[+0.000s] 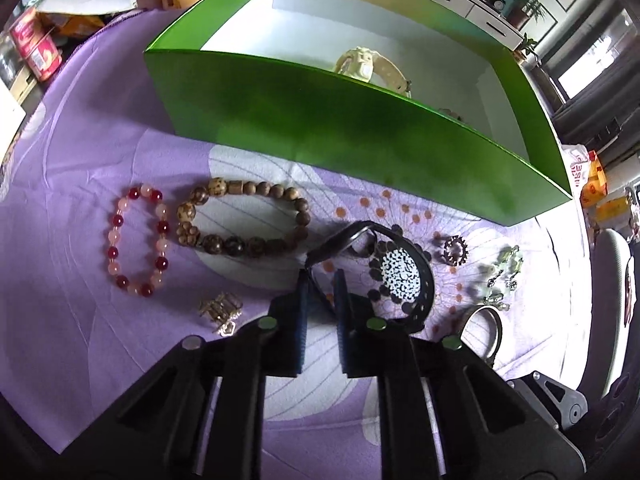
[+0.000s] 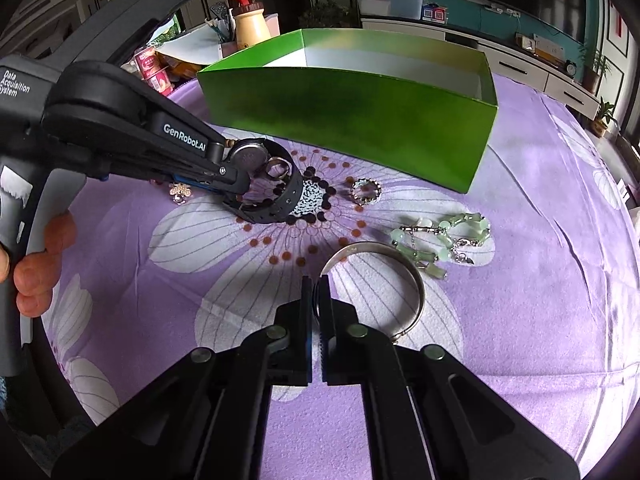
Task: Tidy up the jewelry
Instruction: 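Grasp the black watch with the left tool while the right tool grasps the silver bangle, then lower both into the green box and open both tools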
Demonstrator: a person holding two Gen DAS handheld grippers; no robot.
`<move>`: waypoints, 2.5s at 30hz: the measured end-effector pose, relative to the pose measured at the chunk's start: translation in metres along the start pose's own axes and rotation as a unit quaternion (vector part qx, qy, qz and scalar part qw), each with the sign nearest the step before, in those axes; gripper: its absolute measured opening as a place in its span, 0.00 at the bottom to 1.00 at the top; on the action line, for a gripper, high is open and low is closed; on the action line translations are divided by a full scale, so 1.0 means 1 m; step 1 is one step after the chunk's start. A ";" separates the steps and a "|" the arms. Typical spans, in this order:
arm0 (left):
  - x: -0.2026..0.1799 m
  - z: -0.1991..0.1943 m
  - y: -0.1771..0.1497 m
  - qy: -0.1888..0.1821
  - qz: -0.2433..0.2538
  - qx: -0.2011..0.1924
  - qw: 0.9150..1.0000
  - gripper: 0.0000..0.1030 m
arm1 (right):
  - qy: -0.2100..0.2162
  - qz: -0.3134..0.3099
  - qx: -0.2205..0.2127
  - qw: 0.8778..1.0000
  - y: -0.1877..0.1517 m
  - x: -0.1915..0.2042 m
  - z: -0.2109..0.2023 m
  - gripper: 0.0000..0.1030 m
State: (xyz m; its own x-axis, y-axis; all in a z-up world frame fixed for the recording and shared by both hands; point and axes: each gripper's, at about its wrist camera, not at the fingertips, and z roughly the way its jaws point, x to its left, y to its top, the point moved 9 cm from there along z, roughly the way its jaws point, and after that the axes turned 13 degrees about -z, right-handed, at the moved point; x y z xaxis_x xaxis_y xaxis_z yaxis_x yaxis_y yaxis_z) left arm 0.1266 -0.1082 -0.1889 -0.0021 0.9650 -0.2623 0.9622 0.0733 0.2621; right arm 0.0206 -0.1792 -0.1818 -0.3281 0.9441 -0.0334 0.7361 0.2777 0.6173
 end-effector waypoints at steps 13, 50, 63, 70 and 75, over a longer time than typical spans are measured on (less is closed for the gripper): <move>0.006 -0.029 0.000 -0.002 0.040 -0.046 0.998 0.03 | -0.007 0.019 -0.028 0.999 0.008 -0.004 -0.022 0.02; 0.023 -0.118 0.020 -0.023 0.083 -0.114 0.990 0.03 | -0.028 0.031 -0.105 0.994 0.073 -0.006 -0.078 0.02; 0.003 -0.142 0.076 -0.026 0.077 -0.139 0.987 0.03 | -0.028 0.044 -0.161 0.986 0.145 -0.042 -0.100 0.02; -0.011 -0.128 0.118 -0.020 0.061 -0.133 0.989 0.03 | -0.018 0.060 -0.152 0.986 0.167 -0.068 -0.079 0.02; -0.015 -0.098 0.147 0.009 0.054 -0.124 0.991 0.03 | -0.017 0.064 -0.127 0.990 0.170 -0.083 -0.050 0.02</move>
State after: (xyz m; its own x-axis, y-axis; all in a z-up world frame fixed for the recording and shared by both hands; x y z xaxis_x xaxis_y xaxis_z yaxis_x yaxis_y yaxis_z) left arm 0.2418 -0.0870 -0.0554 0.0906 0.9747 -0.2042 0.8602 0.0267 0.5092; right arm 0.1438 -0.2186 -0.0348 -0.2183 0.9753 0.0352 0.5968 0.1049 0.7955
